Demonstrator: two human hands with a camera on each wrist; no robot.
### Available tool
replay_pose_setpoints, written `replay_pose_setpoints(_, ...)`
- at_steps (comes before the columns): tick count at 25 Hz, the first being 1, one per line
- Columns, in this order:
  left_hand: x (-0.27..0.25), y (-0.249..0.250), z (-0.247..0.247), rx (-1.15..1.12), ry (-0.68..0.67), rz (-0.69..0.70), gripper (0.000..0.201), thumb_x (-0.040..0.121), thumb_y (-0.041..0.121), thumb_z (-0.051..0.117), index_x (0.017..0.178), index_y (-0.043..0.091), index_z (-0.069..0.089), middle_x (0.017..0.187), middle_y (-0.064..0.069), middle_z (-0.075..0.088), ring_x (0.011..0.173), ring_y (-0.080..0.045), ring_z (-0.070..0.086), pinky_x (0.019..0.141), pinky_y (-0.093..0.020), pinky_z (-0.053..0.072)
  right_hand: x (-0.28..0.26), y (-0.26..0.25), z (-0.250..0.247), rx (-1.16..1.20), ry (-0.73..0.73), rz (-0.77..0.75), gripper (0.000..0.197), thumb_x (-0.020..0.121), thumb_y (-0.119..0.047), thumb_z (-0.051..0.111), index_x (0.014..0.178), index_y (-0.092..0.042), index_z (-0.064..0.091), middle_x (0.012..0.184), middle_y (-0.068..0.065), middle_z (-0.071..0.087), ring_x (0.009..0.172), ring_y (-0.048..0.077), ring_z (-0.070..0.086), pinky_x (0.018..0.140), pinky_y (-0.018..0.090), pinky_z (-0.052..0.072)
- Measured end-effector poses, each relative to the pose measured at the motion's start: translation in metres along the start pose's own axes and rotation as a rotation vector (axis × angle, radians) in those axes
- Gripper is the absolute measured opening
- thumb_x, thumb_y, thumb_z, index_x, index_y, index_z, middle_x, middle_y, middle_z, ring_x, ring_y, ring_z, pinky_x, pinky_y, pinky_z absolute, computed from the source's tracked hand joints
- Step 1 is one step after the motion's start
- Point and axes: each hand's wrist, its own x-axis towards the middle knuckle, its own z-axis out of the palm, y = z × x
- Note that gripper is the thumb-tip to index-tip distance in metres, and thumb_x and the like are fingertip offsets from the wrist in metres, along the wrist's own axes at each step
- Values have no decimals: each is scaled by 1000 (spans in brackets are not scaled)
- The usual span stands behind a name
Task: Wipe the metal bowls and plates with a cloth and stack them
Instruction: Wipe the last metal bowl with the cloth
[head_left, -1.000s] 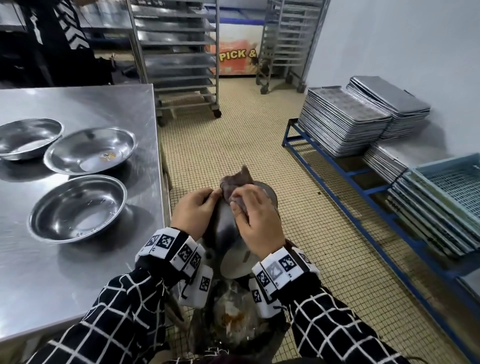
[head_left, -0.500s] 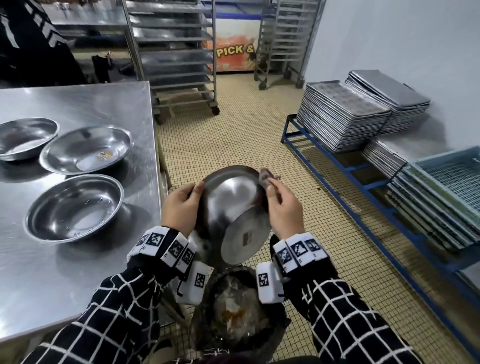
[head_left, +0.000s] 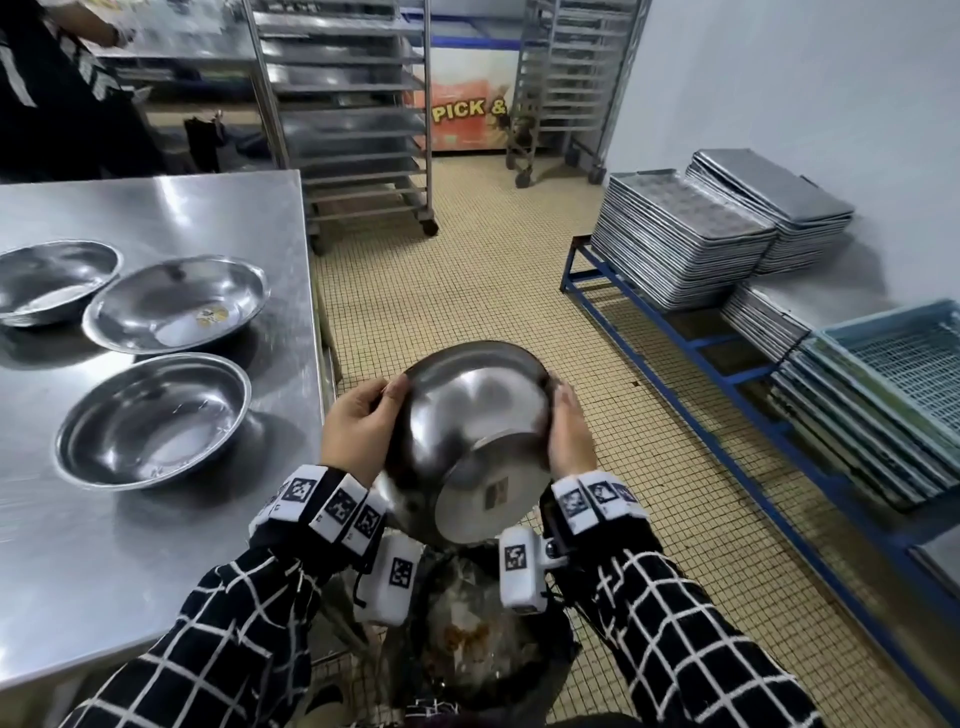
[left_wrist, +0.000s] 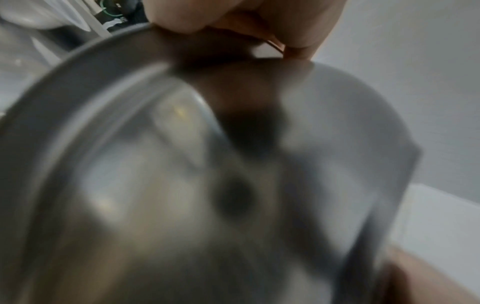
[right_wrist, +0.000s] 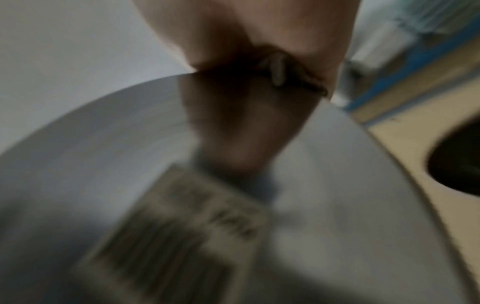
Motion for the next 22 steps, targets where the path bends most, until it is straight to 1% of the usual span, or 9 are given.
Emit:
replay_pose_setpoints(2,1,-6,-6,-81,-2,-19,23,95,27,53,77,22,67,70,3,62,58,3,55,59,-13,44,10,34,-10,290,-38,292,54,92,-60,40,123,-19,57,121,13,61,110,32,59,97,51,47)
replay_pose_setpoints(4,4,-13,-11,-128,-30,-31,20,96,24,51,82,22,66,76,5,64,61,9,58,60,-8,46,20,63,-14,228,-50,330,70,80,-72,49,123,-17,55,123,16,60,114,35,58,98,53,46)
replay_pose_setpoints(6,4,-20,-16,-118,-62,-46,18,97,23,50,86,23,65,81,5,65,70,2,61,61,-7,45,17,55,-20,65,-3,183,54,87,-61,50,117,-16,54,116,11,62,110,31,58,98,47,46)
replay_pose_setpoints(8,5,-26,-23,47,-87,-35,14,97,23,51,86,24,60,82,7,63,75,-6,59,60,-5,43,8,31,-26,-36,-1,40,26,98,-36,45,106,-13,52,97,3,61,91,22,58,82,33,48)
replay_pose_setpoints(10,3,-28,-29,191,-101,-14,3,93,26,57,93,23,56,87,10,60,80,-5,57,61,-6,44,3,12,-34,-158,-19,-96,19,99,-30,44,99,-12,50,86,-3,56,78,13,53,64,20,41)
replay_pose_setpoints(12,2,-26,-32,218,-167,30,22,89,31,61,108,24,54,98,11,61,90,-3,58,72,-13,48,2,-6,-34,-315,-72,-238,16,99,-29,44,95,-14,48,83,-5,55,73,7,51,58,14,36)
replay_pose_setpoints(14,2,-16,-28,218,-245,38,27,89,35,61,114,28,54,101,13,63,94,-3,59,79,-21,50,3,-23,-29,-445,-184,-353,11,99,-26,45,98,-15,48,86,-1,57,75,8,54,62,16,39)
replay_pose_setpoints(19,-5,7,-22,222,-186,84,14,92,32,58,96,23,68,82,15,63,78,-1,56,70,-11,44,8,-46,-11,-571,-269,-663,15,98,-18,47,107,-7,52,96,1,58,88,14,52,78,27,41)
replay_pose_setpoints(22,-4,3,-19,274,-91,61,24,93,34,56,90,15,70,85,-3,70,85,-19,62,81,-33,49,-7,-47,14,-513,-127,-812,27,99,-20,42,124,-11,47,116,3,57,107,12,49,98,23,39)
